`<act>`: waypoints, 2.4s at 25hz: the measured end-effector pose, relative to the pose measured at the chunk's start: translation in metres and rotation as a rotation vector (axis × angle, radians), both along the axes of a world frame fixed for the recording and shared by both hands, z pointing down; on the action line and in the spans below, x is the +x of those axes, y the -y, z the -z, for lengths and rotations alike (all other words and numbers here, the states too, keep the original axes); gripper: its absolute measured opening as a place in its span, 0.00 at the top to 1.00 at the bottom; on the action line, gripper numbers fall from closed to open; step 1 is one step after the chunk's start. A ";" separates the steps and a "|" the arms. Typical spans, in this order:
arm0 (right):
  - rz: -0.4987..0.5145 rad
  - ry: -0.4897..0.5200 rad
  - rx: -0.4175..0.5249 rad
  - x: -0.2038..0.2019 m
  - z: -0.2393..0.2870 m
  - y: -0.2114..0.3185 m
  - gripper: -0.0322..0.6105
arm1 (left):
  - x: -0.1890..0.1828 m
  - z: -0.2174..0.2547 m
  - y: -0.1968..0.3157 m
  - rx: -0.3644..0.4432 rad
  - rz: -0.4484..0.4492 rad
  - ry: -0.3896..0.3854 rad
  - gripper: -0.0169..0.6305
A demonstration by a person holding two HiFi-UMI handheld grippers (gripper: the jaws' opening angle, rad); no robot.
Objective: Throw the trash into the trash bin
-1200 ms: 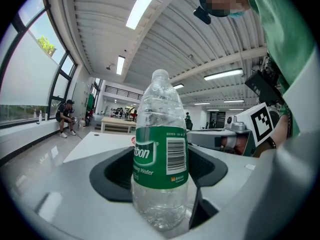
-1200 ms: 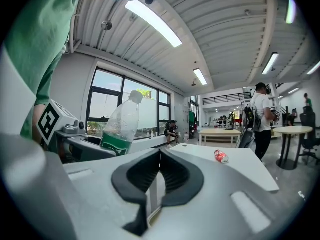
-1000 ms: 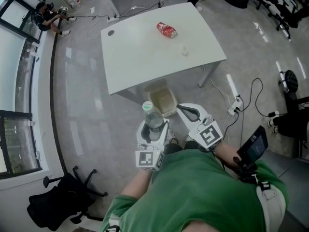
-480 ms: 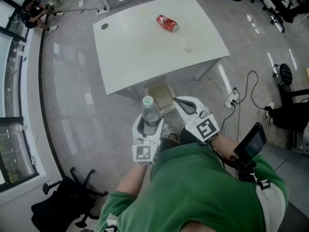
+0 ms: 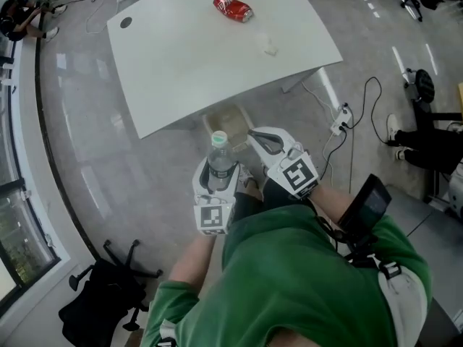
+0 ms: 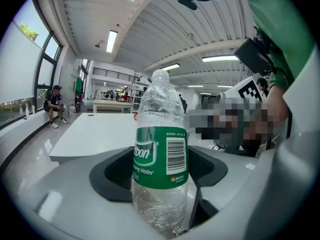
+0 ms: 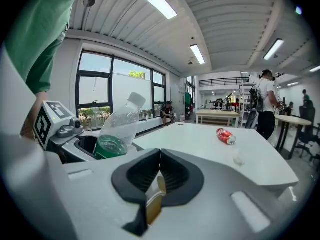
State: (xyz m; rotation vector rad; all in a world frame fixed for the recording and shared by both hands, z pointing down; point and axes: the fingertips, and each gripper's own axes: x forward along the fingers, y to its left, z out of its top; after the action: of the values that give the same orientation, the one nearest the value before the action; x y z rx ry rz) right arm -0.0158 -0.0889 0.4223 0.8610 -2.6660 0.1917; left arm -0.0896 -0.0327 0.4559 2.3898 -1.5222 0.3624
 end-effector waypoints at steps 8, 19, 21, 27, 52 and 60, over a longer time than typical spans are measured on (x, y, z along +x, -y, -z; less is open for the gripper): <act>0.020 -0.047 -0.101 0.003 -0.074 0.016 0.94 | 0.011 -0.071 0.014 -0.101 -0.047 0.057 0.46; 0.083 -0.091 -0.218 -0.008 -0.174 0.021 0.95 | 0.009 -0.175 0.019 -0.239 -0.062 0.109 0.46; 0.090 -0.098 -0.239 -0.009 -0.193 0.023 0.94 | 0.010 -0.193 0.022 -0.256 -0.063 0.116 0.46; 0.118 -0.128 -0.285 -0.007 -0.248 0.024 0.94 | 0.014 -0.244 0.023 -0.298 -0.066 0.135 0.46; 0.168 -0.247 -0.374 0.019 -0.428 0.036 0.94 | 0.013 -0.422 0.080 -0.304 -0.052 0.267 0.46; 0.151 -0.244 -0.379 0.021 -0.445 0.043 0.94 | 0.010 -0.462 0.086 -0.375 -0.020 0.314 0.46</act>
State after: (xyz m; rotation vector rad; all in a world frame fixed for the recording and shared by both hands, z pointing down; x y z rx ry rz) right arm 0.0050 -0.1314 0.8672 0.5231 -2.3463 0.5017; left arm -0.0796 -0.1190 0.9183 2.1232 -1.3977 0.9739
